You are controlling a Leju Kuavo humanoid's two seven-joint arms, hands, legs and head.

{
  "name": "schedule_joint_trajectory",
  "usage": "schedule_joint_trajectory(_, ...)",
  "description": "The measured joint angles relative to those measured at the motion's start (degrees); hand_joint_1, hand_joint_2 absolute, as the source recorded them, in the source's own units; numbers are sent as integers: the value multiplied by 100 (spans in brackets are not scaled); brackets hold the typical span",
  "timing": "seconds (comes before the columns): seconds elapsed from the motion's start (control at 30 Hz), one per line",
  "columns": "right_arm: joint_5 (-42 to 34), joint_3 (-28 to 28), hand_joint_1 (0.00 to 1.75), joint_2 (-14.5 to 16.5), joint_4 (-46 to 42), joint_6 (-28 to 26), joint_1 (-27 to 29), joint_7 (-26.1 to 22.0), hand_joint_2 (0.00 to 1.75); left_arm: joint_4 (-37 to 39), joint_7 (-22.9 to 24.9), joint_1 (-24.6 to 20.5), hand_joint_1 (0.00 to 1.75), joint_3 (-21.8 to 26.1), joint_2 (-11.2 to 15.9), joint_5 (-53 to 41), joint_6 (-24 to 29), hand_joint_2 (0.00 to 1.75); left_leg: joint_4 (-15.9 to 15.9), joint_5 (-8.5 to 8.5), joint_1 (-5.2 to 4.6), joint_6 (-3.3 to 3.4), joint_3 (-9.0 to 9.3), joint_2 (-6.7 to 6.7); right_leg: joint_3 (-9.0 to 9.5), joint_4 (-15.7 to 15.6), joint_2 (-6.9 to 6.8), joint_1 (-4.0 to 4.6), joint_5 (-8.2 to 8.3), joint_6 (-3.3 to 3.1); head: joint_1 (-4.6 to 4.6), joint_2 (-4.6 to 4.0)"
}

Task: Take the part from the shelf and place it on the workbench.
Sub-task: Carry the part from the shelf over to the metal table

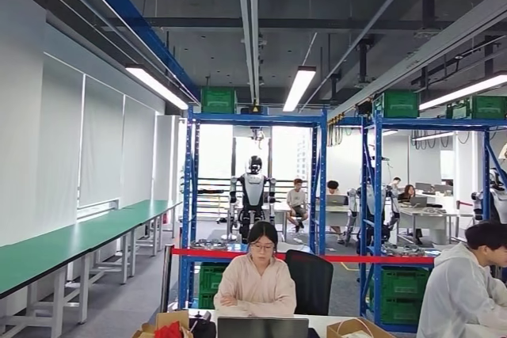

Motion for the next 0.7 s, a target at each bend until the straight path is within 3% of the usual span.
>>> schedule_joint_trajectory(0.07,130,-311,175,-77,154,-130,-395,288,175,-1,58,-43,0,-4,3,-87,-40,175,256,-7,39,-67,-118,2,-25,46,-1,-19,-12,20,0,0)
schedule_joint_trajectory(0.1,193,-515,175,-134,290,-165,-663,436,175,-2,90,-69,0,-6,1,-128,-57,175,92,138,68,-109,-37,6,-45,94,2,-40,-29,45,0,0)
schedule_joint_trajectory(0.17,314,-977,175,-251,605,-203,-1184,661,175,-2,132,-121,0,-8,-17,-193,-84,175,-538,445,121,-199,281,12,-102,240,4,-72,-97,134,1,0)
schedule_joint_trajectory(0.23,413,-1342,175,-333,865,-230,-1540,750,175,-4,143,-142,0,-8,-43,-233,-91,175,-884,532,123,-163,449,2,-170,380,8,-74,-154,210,-1,0)
schedule_joint_trajectory(0.33,538,-1642,175,-403,1145,-277,-1828,810,175,-6,144,-134,0,-8,-62,-264,-96,175,-887,528,86,-6,438,-9,-205,427,23,-93,-164,269,-3,0)
schedule_joint_trajectory(0.4,620,-1775,175,-449,1281,-309,-1943,849,175,-10,143,-147,0,-8,-73,-290,-99,175,-901,546,91,63,443,-10,-280,622,30,-116,-311,324,-4,0)
schedule_joint_trajectory(0.5,774,-1975,175,-521,1537,-394,-2121,944,175,-20,143,-159,0,-8,-77,-347,-105,175,-906,545,91,103,447,-10,-727,1623,34,-142,-799,390,-4,0)
schedule_joint_trajectory(0.53,833,-2040,175,-546,1639,-426,-2167,972,175,-24,143,-162,0,-8,-77,-363,-109,175,-905,542,88,107,449,-11,-879,1928,34,-147,-890,397,-4,0)
schedule_joint_trajectory(0.57,903,-2102,175,-576,1738,-459,-2203,992,175,-29,143,-166,0,-8,-77,-381,-115,175,-904,539,85,111,453,-13,-956,2058,34,-149,-880,394,-4,0)
schedule_joint_trajectory(0.6,978,-2154,175,-607,1826,-492,-2238,1003,175,-36,143,-172,0,-8,-77,-398,-121,175,-904,535,83,113,458,-16,-940,1984,36,-150,-771,383,-4,0)
schedule_joint_trajectory(0.7,1218,-2300,175,-682,2053,-621,-2392,1029,175,-49,141,-214,0,-8,-78,-468,-146,175,-913,523,76,104,468,-35,-497,893,58,-131,-178,317,-4,0)
